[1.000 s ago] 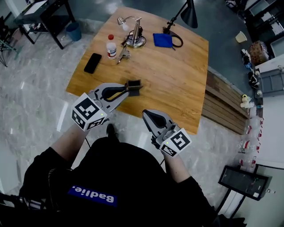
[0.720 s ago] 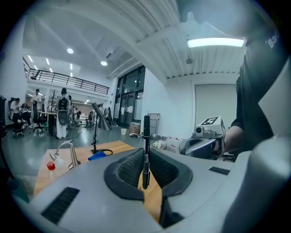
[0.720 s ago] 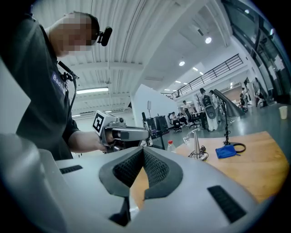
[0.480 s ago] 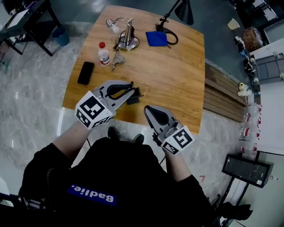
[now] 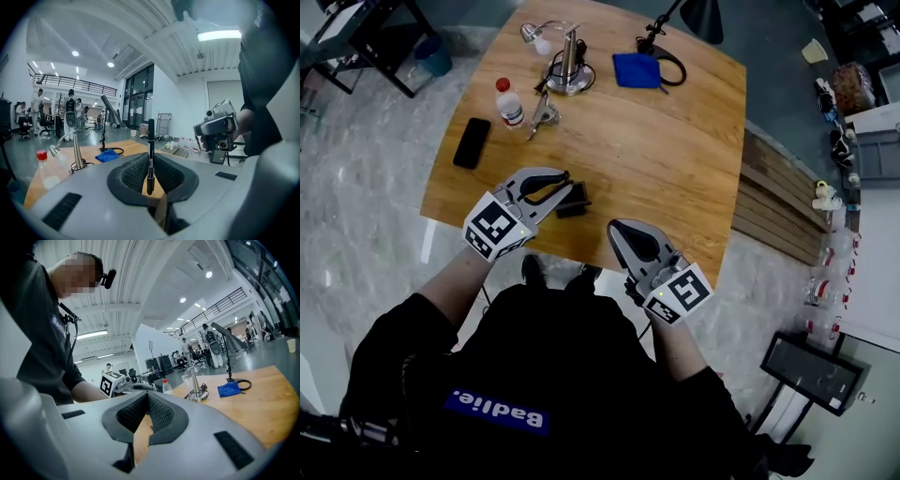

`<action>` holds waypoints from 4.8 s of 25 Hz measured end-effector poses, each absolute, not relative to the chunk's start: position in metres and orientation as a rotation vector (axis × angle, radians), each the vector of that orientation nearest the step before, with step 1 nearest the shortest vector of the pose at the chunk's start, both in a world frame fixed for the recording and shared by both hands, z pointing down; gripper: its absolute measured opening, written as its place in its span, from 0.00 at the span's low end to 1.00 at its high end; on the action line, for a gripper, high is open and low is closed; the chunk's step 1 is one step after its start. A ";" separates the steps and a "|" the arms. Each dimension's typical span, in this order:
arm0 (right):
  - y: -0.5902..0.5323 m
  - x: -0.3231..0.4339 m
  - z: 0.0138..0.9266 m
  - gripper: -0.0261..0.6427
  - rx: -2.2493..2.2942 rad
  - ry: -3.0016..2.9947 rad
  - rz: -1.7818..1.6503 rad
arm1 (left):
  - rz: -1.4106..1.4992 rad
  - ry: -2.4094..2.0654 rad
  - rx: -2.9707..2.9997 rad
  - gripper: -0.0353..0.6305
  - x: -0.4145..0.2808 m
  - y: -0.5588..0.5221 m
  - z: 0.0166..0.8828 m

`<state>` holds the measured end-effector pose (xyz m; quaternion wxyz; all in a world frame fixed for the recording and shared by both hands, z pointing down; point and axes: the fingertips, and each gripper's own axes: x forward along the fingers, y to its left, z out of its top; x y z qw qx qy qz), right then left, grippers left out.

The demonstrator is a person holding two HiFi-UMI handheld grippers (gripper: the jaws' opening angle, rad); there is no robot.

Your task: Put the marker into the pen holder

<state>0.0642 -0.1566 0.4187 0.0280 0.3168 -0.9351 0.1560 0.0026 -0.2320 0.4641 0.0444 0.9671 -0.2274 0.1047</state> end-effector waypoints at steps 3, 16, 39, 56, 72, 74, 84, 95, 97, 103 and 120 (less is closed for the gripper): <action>-0.159 0.071 0.430 0.05 0.951 -2.873 0.523 | 0.329 -0.695 2.955 0.12 0.004 -0.236 0.482; -0.152 0.088 0.459 0.05 1.000 -2.793 0.645 | 0.408 -0.610 2.948 0.12 -0.003 -0.244 0.563; -0.143 0.080 0.467 0.05 1.046 -2.737 0.681 | 0.683 -0.449 3.013 0.12 0.002 -0.237 0.626; -0.135 0.065 0.447 0.05 1.097 -2.761 0.618 | 0.593 -0.424 3.051 0.12 -0.006 -0.230 0.577; -0.087 0.053 0.418 0.05 0.945 -2.910 0.492 | 0.315 -0.698 2.896 0.12 -0.011 -0.138 0.445; -0.074 0.059 0.416 0.05 0.885 -2.929 0.472 | 0.281 -0.736 2.874 0.12 -0.001 -0.115 0.432; 0.001 0.055 0.393 0.05 0.742 -2.968 0.392 | 0.194 -0.775 2.888 0.07 0.025 -0.008 0.384; 0.042 0.013 0.377 0.05 0.820 -2.957 0.345 | 0.185 -0.701 2.903 0.07 -0.013 0.037 0.375; 0.045 0.009 0.378 0.05 0.829 -2.953 0.345 | 0.188 -0.689 2.910 0.07 -0.016 0.039 0.375; 0.049 0.001 0.381 0.05 0.849 -2.943 0.363 | 0.193 -0.667 2.907 0.07 -0.023 0.044 0.379; 0.052 -0.005 0.387 0.05 0.872 -2.924 0.387 | 0.198 -0.651 2.914 0.07 -0.033 0.046 0.380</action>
